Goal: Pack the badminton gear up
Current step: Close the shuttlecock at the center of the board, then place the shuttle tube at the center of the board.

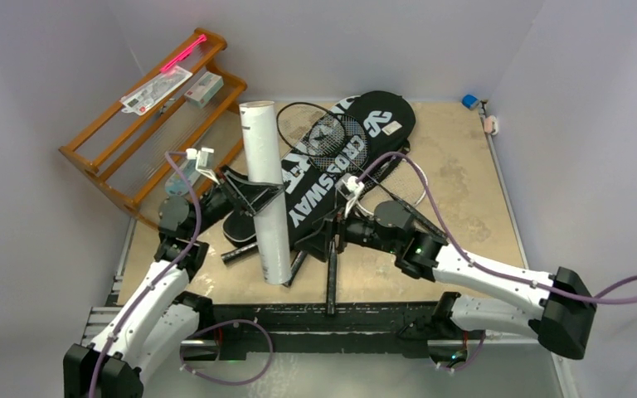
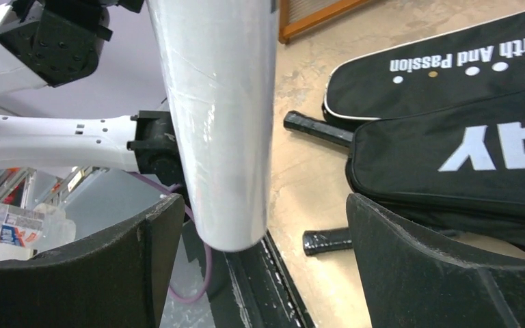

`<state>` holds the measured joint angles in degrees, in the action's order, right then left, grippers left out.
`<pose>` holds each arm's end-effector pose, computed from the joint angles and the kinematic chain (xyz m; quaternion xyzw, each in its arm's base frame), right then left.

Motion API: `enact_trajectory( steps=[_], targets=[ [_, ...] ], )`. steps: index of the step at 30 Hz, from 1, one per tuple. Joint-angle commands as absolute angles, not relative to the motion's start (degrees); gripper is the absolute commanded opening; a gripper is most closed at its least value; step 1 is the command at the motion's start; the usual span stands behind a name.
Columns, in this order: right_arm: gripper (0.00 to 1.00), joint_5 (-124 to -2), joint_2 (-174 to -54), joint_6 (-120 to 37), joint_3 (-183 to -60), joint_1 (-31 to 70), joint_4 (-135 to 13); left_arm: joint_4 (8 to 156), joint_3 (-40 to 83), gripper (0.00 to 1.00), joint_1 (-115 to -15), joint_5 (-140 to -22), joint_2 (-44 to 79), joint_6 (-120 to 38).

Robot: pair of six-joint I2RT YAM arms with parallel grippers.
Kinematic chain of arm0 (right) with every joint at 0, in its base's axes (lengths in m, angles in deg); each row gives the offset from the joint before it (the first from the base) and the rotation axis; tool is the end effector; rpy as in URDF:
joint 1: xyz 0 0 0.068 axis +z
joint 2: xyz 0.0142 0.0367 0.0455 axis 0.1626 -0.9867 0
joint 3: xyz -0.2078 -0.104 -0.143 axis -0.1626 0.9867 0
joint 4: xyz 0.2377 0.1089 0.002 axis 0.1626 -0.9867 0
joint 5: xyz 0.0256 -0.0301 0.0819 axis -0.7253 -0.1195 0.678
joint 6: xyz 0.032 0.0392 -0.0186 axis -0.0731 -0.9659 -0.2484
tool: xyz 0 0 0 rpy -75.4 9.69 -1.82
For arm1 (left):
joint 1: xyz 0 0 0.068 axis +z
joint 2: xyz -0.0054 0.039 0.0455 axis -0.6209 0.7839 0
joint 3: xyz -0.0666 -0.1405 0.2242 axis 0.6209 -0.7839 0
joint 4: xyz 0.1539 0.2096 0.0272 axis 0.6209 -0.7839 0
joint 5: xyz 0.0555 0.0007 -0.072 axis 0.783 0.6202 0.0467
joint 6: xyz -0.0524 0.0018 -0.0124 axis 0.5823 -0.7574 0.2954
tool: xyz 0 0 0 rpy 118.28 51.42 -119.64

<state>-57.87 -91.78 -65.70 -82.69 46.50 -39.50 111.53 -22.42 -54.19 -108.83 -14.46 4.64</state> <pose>0.1296 0.2046 0.2995 -0.2249 0.6785 0.5349 0.4505 0.1672 -0.0691 0.3168 0.0322 0.6211 -0.5998 0.5034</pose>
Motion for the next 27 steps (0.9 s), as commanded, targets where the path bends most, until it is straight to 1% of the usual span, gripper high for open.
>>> enact_trajectory(
  steps=[1, 5, 9, 11, 12, 14, 15, 16, 17, 19, 21, 23, 25, 27],
  targets=[
    [0.88, -59.0, -96.5, -65.4, -89.3, 49.0, -32.2, 123.6, -23.5, 0.31, -56.2, -107.5, -13.3, 11.5],
    [0.85, -59.1, -101.7, -65.3, -93.6, 51.5, -29.6, 131.1, -25.7, 0.31, -59.7, -105.3, -11.8, 13.2],
    [0.83, -59.4, -104.6, -65.8, -95.7, 52.0, -27.7, 131.5, -25.6, 0.32, -62.5, -103.6, -11.1, 11.3],
    [0.76, -60.6, -105.3, -65.9, -96.1, 52.0, -28.2, 132.5, -25.6, 0.33, -62.9, -103.6, -10.6, 11.6],
    [0.70, -61.7, -105.3, -65.7, -96.3, 52.0, -29.1, 133.1, -25.7, 0.34, -63.0, -103.6, -10.3, 11.9],
    [0.62, -64.6, -104.7, -64.8, -96.3, 52.0, -31.5, 133.4, -25.5, 0.41, -63.0, -103.8, -10.3, 12.1],
    [0.55, -67.5, -103.6, -64.3, -96.1, 52.1, -32.7, 132.7, -25.4, 0.53, -63.0, -103.8, -10.6, 11.8],
    [0.51, -69.2, -102.5, -64.1, -95.9, 52.0, -35.0, 130.9, -25.0, 0.62, -63.0, -103.4, -11.2, 11.1],
    [0.48, -70.5, -101.0, -64.3, -95.5, 52.1, -38.8, 127.4, -24.4, 0.67, -62.9, -102.9, -12.1, 9.2],
    [0.44, -77.3, -97.4, -62.9, -95.3, 52.0, -45.1, 115.6, -21.5, 0.72, -63.0, -99.8, -14.7, 4.3],
    [0.40, -84.9, -94.0, -59.5, -95.6, 51.8, -52.4, 100.8, -17.1, 0.74, -63.0, -94.8, -17.0, -2.2],
    [0.38, -92.4, -91.6, -56.8, -96.8, 51.1, -59.7, 87.7, -13.1, 0.76, -63.0, -90.5, -18.6, -8.1],
    [0.36, -99.0, -89.9, -53.7, -97.8, 49.8, -67.0, 79.5, -9.4, 0.78, -63.0, -86.9, -19.9, -12.8],
    [0.36, -104.8, -89.3, -49.4, -98.8, 47.5, -71.6, 74.9, -7.5, 0.80, -63.0, -84.7, -21.1, -16.3]
  ],
)
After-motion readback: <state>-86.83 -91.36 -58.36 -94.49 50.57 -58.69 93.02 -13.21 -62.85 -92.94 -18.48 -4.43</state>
